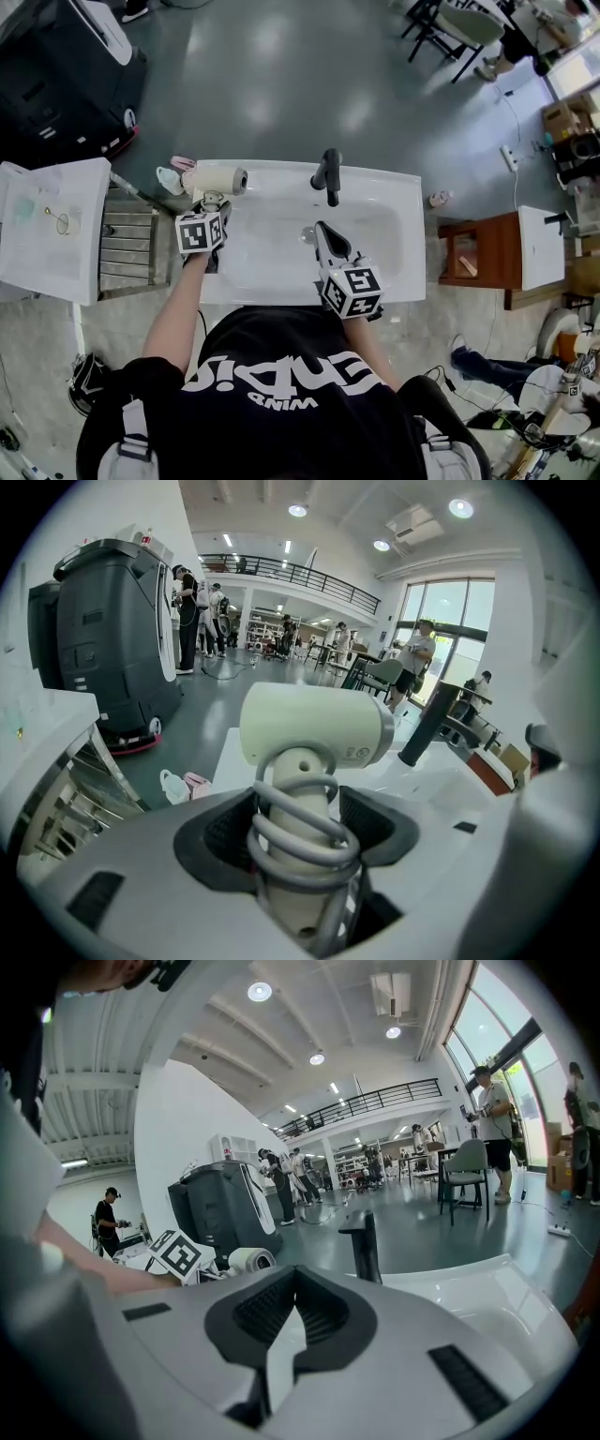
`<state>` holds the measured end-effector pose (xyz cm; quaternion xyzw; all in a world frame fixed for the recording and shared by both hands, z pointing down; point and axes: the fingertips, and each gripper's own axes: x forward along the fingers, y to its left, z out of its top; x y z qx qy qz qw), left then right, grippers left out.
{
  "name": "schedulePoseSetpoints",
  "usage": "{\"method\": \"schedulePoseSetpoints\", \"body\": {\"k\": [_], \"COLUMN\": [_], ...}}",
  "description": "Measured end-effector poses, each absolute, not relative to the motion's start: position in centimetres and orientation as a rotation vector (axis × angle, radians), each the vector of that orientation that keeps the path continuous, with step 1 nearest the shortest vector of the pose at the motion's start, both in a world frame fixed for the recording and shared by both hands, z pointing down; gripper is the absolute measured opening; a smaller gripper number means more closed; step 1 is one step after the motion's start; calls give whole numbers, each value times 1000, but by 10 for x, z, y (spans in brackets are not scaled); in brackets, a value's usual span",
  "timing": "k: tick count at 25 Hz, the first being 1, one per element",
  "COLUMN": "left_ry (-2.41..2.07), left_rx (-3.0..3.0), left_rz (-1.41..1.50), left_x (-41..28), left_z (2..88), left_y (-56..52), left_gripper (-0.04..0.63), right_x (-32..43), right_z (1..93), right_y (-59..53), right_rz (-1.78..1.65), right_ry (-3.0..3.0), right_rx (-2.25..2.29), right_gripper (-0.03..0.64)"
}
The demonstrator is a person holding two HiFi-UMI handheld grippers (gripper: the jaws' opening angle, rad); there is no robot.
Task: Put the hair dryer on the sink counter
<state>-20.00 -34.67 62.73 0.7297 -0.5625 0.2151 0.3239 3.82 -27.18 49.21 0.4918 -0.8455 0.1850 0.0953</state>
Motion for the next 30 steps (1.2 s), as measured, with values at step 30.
{"method": "schedulePoseSetpoints", "body": {"k": [30], "left_ry": [-1466], "left_rx": [1875], "left_rz": [758], "left_x": [-202], "left_z": [665], "left_y": [-374], "left_gripper": [288], "right_x": [35], "right_z": [505], "right_y": [-274], "right_rz": [586], "right_ry": [-2467], "right_rx": [1447], "right_gripper": [18]}}
